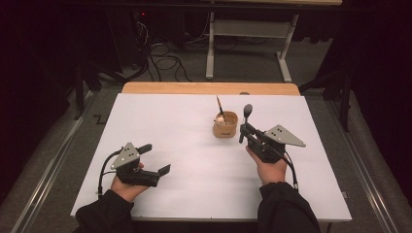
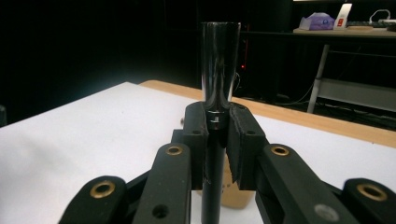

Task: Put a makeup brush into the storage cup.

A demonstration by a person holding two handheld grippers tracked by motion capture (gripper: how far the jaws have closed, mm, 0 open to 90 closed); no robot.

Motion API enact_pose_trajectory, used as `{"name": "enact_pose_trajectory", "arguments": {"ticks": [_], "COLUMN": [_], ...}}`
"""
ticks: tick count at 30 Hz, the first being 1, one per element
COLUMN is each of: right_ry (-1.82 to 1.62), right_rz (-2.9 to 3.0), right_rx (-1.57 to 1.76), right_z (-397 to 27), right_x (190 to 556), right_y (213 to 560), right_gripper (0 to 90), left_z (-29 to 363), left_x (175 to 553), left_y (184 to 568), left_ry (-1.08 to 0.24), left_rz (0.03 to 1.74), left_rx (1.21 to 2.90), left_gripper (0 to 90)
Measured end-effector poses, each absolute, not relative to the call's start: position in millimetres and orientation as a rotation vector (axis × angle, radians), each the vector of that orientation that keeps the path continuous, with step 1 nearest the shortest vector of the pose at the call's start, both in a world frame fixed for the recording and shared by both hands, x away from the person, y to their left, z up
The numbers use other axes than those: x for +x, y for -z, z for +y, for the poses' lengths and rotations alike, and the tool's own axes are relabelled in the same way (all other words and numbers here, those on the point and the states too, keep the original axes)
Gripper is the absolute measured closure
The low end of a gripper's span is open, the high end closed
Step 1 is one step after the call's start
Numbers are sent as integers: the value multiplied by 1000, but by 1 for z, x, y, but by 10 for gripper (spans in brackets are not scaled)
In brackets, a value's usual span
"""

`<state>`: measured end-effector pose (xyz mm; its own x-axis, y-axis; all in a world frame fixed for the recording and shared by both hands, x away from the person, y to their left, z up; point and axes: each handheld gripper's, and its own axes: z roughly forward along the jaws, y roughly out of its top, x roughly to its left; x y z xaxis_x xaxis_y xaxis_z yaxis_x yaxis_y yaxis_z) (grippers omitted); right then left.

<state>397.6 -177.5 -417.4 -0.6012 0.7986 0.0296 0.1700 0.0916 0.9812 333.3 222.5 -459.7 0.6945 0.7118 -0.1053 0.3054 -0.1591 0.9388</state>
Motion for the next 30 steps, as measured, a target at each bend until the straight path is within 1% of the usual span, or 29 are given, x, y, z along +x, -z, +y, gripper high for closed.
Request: {"name": "enact_pose_trajectory", "arguments": {"ticks": [17,30], "right_ry": [-1497,-1481], "right_rz": [1841,1846], "right_rx": [968,986], "right_z": [-167,-158], "right_x": [429,446], "right_y": [404,404], "right_gripper": [803,804], "left_z": [223,223], "left_x": [333,333], "left_y": [460,459], "left_ry": [-435,-434], "left_rz": [812,811], "left_rx": [1746,1741], "left_gripper": [4,4]}}
